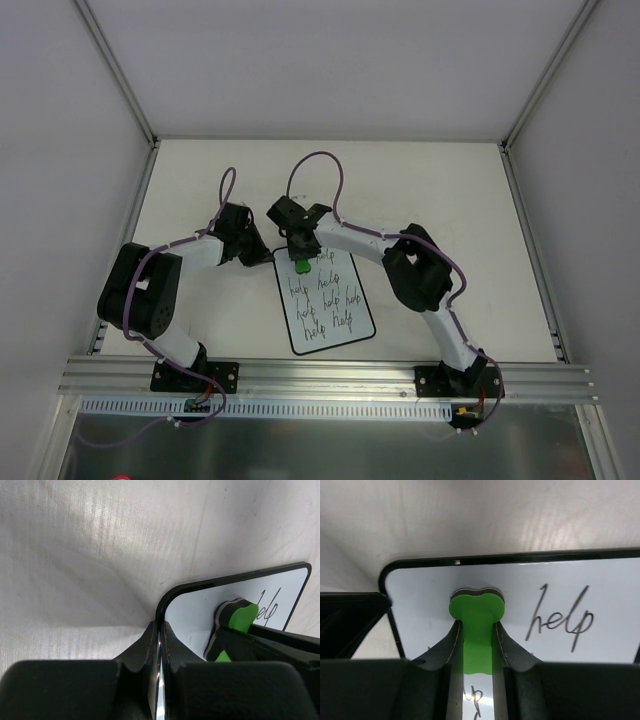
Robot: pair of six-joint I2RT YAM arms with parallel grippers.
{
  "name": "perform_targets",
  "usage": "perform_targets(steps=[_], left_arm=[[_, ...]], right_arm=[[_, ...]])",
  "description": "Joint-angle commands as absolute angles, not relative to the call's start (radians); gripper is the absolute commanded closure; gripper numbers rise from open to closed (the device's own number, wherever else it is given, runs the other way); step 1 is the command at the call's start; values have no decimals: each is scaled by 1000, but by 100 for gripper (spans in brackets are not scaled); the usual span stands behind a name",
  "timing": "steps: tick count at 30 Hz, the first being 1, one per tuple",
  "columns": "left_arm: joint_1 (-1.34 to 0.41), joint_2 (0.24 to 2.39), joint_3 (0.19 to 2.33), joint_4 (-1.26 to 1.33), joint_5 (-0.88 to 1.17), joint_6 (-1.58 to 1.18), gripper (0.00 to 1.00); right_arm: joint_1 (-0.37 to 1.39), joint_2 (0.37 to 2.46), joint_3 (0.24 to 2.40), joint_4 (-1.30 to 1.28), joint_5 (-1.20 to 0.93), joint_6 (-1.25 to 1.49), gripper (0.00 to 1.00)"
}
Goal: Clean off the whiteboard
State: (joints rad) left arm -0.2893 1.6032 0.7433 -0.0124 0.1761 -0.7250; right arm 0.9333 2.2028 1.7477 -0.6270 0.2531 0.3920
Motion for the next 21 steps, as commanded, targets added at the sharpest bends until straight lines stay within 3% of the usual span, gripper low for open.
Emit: perform_targets(steps=[1, 11, 21], left_arm=[[-299, 1660, 689, -146, 113, -709, 100], [-302, 1660, 686, -141, 114, -712, 100], [-301, 1660, 684, -141, 110, -709, 100]], right_arm=[[991, 2256, 1813, -629, 242, 394, 100], [1032, 2319, 1881, -624, 205, 433, 100], [954, 2203, 1677, -624, 331, 433, 100]])
